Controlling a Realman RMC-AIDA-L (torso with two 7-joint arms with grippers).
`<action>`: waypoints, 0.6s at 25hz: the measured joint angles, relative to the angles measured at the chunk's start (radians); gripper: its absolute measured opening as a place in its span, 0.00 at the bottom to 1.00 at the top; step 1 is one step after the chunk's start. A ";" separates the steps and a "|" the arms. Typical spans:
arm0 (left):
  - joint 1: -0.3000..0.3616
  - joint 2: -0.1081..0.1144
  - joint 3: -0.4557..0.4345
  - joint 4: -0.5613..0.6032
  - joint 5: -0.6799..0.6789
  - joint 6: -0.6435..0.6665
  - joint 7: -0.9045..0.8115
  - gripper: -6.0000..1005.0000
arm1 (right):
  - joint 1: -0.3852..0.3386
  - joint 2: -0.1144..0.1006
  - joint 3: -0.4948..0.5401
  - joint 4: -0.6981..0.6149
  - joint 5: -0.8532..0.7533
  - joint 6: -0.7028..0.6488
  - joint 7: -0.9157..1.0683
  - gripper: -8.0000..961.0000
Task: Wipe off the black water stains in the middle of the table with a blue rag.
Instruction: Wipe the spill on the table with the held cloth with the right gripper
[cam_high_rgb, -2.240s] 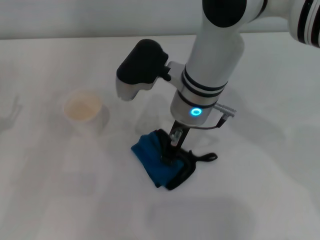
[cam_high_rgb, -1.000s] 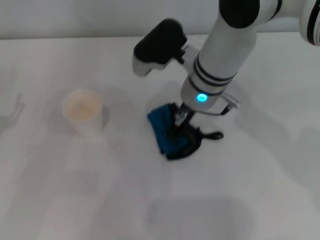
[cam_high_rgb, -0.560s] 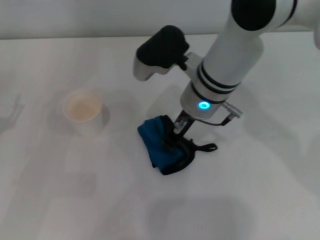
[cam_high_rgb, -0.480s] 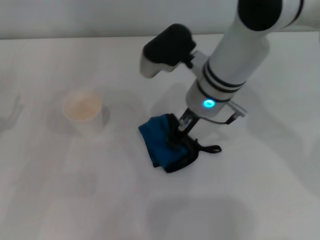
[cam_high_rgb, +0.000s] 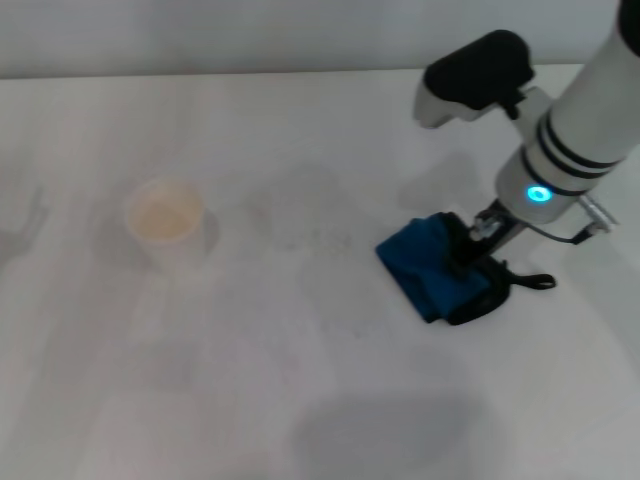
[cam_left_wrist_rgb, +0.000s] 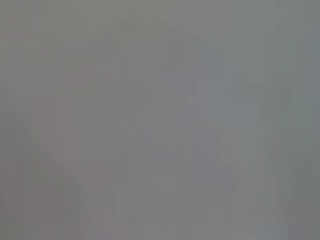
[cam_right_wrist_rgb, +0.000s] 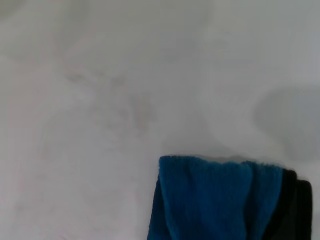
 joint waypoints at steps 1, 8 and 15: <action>0.000 0.000 0.000 0.000 0.000 0.000 0.000 0.88 | -0.013 0.000 0.012 -0.017 -0.017 0.010 0.005 0.07; -0.001 0.000 0.000 0.000 0.000 0.000 0.000 0.88 | -0.068 -0.003 0.075 -0.063 -0.103 0.066 0.009 0.07; -0.002 0.000 0.000 -0.002 0.000 0.000 0.000 0.88 | -0.091 -0.005 0.122 -0.059 -0.153 0.071 0.012 0.07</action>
